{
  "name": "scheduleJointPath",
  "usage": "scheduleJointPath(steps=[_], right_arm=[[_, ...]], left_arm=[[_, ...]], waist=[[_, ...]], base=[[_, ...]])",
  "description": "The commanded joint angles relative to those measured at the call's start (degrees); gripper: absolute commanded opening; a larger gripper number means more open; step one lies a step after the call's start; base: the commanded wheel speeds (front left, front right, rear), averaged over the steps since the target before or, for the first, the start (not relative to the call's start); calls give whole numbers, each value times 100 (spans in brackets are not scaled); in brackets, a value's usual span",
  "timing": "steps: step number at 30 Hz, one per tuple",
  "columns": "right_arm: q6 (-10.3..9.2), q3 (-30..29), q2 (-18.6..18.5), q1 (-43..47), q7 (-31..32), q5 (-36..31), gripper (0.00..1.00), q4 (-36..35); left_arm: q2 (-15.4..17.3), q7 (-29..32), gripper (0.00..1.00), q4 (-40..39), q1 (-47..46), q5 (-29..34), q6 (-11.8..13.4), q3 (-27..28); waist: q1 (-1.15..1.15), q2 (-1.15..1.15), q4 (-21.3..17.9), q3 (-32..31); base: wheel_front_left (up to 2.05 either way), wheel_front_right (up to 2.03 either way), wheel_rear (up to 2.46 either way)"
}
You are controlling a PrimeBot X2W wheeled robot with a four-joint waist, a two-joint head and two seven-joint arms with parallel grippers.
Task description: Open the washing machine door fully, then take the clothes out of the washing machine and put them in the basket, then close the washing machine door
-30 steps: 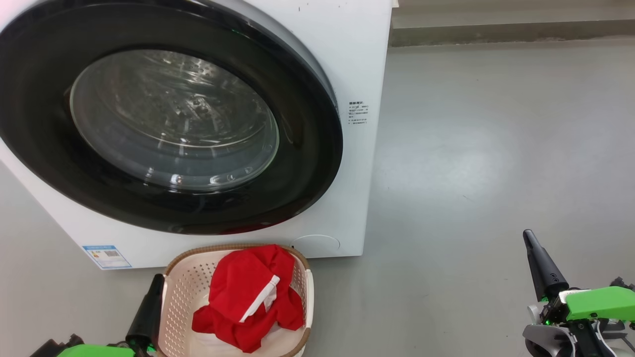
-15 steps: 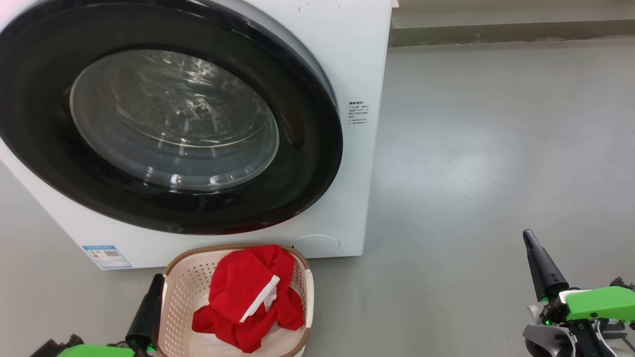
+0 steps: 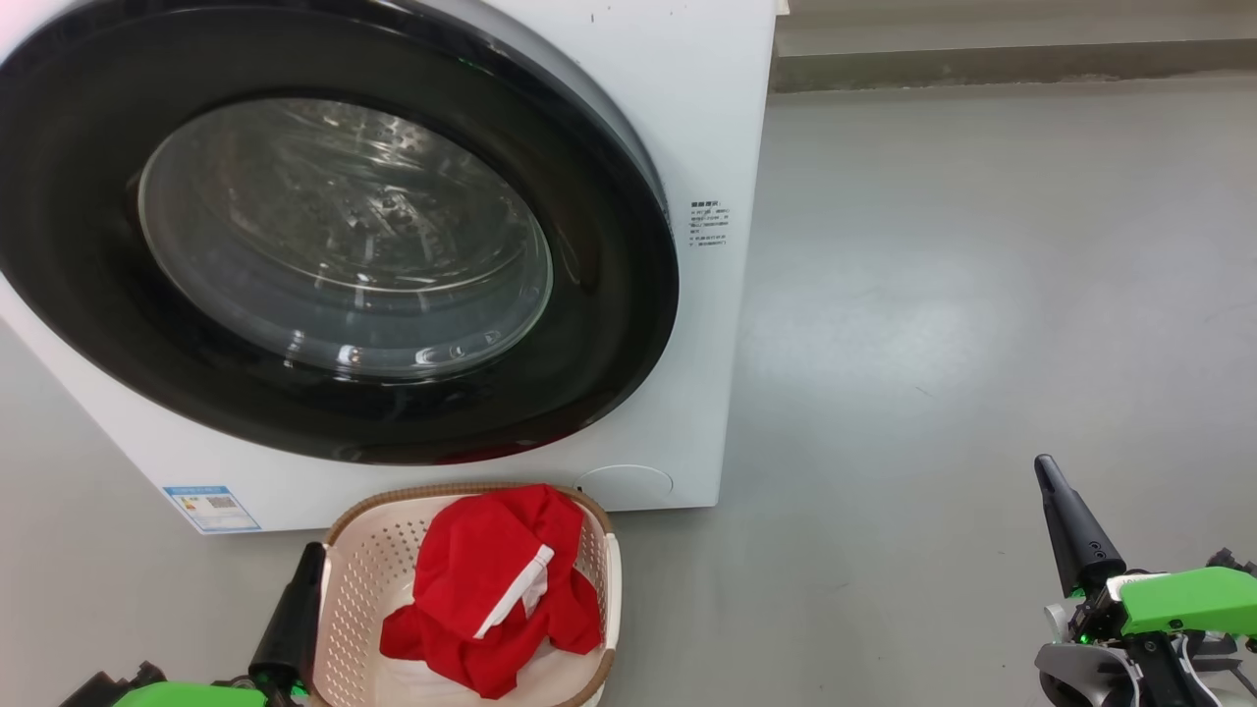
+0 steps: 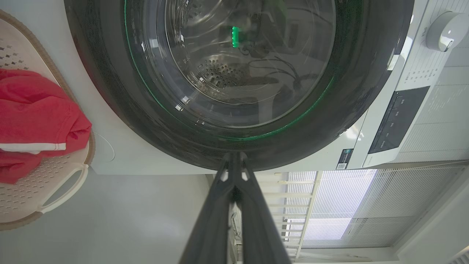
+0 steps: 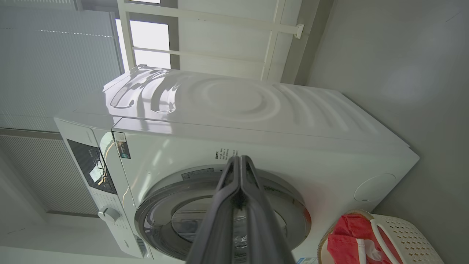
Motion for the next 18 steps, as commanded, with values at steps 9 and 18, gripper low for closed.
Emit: scheduleJointPath(steps=[9, 18], right_arm=[[-3, 97, -35, -245, 21, -35, 0, -156], [-3, 90, -30, -246, 27, -41, 0, -156]], left_arm=[[45, 37, 0, -153, -252, -34, -40, 219], [43, 39, 0, -153, -253, -32, -40, 221]], waist=[[0, 0, 0, 0], [0, 0, 0, 0]], base=[[0, 0, 0], [0, 0, 0]])
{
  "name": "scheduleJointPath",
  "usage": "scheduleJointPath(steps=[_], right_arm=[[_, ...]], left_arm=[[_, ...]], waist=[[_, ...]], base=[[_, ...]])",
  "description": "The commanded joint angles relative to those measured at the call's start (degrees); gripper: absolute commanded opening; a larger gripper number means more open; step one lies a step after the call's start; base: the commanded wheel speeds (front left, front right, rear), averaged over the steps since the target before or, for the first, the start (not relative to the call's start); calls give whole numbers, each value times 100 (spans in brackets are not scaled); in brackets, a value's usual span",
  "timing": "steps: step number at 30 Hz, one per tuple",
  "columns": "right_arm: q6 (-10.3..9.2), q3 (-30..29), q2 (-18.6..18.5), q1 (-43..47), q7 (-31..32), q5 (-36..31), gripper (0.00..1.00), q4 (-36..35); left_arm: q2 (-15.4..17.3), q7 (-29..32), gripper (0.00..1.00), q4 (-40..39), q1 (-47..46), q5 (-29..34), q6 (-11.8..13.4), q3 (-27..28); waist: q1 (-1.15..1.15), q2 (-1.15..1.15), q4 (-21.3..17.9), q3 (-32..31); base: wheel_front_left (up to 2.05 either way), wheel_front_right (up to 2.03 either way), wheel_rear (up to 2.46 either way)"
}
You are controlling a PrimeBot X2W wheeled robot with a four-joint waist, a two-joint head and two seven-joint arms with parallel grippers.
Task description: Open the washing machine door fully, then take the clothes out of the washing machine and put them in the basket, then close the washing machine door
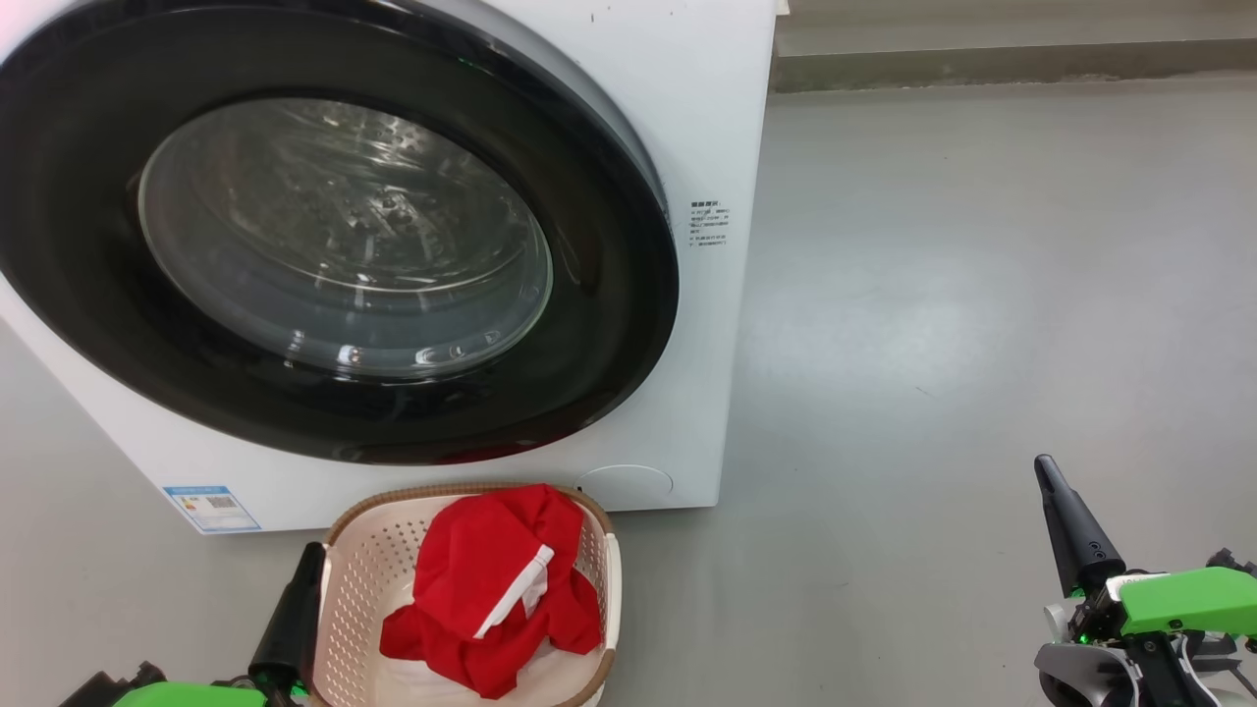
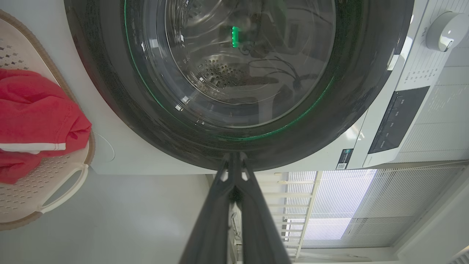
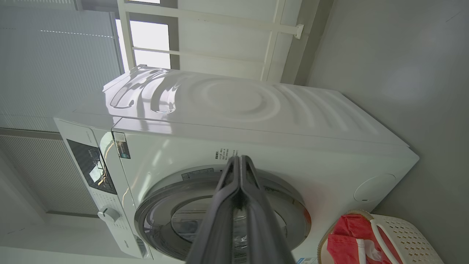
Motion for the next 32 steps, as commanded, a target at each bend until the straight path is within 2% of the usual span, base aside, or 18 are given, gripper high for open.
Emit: scheduleJointPath(steps=[1, 32], right_arm=[[-3, 97, -39, -246, 27, -29, 0, -155], [-3, 75, -24, -248, 44, -47, 0, -154]], left_arm=[[44, 34, 0, -153, -253, -32, -40, 217], [40, 39, 0, -153, -253, -27, -40, 223]], waist=[[0, 0, 0, 0], [0, 0, 0, 0]], base=[[0, 0, 0], [0, 0, 0]])
